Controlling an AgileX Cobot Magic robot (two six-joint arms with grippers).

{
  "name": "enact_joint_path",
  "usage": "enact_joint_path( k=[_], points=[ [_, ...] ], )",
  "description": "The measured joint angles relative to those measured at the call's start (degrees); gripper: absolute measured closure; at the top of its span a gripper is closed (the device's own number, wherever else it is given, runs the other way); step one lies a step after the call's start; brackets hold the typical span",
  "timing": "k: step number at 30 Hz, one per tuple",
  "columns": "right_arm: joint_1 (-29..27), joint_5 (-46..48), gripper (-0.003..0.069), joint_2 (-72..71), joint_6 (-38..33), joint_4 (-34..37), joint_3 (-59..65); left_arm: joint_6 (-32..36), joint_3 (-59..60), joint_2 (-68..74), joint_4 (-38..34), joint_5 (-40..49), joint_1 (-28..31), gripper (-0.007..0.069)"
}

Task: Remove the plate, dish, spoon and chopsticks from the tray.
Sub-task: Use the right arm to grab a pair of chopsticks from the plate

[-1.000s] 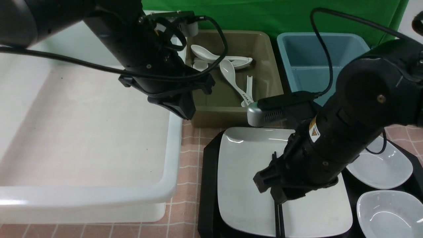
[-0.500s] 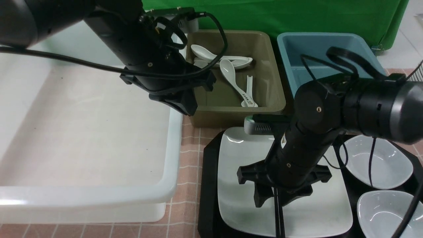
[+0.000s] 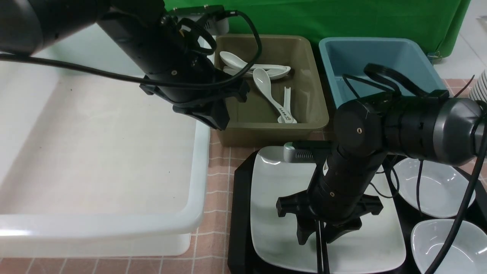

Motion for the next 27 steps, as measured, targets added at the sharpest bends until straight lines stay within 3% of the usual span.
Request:
enact_joint_path(
  k=[11,13,17,23,27],
  points=[
    [0.0,0.0,0.0223,2.3,0.1,-0.4,0.0,0.0,0.0,0.0,-0.2,-0.4,0.0,0.0567],
    [0.0,0.0,0.028,2.3,-0.4,-0.5,0.0,0.0,0.0,0.0,-0.5,-0.5,0.0,0.0563],
    [0.0,0.3,0.0497,2.2,-2.1,-0.6,0.0,0.0,0.0,0.0,-1.2,-0.5,0.0,0.0559],
    [-1.1,4.8,0.0489,-1.2,-5.7,-0.1,-1.4,0.0,0.0,0.0,-1.4,-0.5,0.0,0.0553],
    [-5.8,10.6,0.0489,-7.2,-9.3,0.0,-6.0,0.0,0.0,0.0,-1.6,-0.5,0.0,0.055]
  ],
)
